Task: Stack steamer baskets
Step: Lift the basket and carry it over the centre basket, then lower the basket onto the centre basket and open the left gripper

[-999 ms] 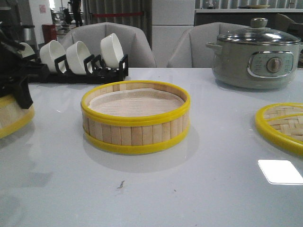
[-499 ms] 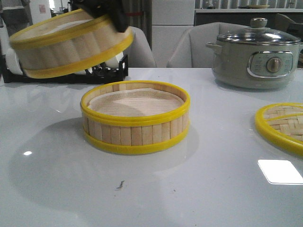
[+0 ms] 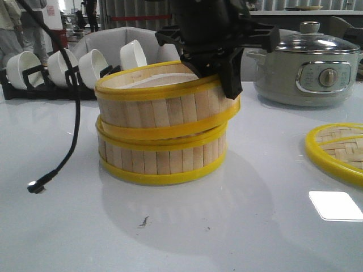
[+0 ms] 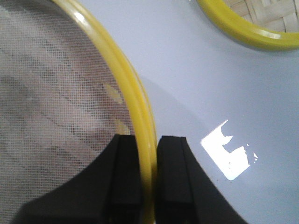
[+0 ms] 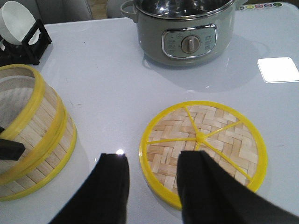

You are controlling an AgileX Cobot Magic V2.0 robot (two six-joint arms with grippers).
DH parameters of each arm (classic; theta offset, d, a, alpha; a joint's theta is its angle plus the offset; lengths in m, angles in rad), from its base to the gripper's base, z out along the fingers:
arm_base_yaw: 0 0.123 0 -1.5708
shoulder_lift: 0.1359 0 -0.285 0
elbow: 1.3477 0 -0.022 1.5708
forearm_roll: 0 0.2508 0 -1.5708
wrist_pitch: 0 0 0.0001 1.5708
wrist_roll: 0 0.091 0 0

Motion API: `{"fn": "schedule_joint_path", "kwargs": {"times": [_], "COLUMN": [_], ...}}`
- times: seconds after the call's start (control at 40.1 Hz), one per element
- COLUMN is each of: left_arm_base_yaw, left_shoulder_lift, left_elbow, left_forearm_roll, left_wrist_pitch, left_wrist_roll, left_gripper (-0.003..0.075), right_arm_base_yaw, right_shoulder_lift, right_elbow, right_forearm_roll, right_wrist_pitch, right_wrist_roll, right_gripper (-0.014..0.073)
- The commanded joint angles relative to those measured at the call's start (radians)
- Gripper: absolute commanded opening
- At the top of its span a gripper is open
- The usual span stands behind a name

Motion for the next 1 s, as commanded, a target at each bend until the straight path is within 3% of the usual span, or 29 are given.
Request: {"fn": "schedule_joint_path", "kwargs": {"times": [0.0, 0.974], "left_arm_base_yaw": [-0.005, -0.001], "left_shoulder_lift": [-0.041, -0.001], "left_elbow": [-0.041, -0.041], "left_forearm_roll": [0.02, 0.111], "left_wrist_pitch": [-0.067, -0.059], "left_wrist_roll": [0.003, -0.019], "left_gripper": [0.0088, 0.0087], "right_arm_base_yaw": [0.001, 0.001], "right_shoulder_lift": [0.003, 0.003], "right_elbow": [-0.037, -0.037], "right_forearm_roll": [-0.012, -0.012], "right_wrist_pitch": [-0.089, -0.082], "right_wrist_roll": [-0.009, -0.009], "right_gripper": [0.0371, 0.0371]}}
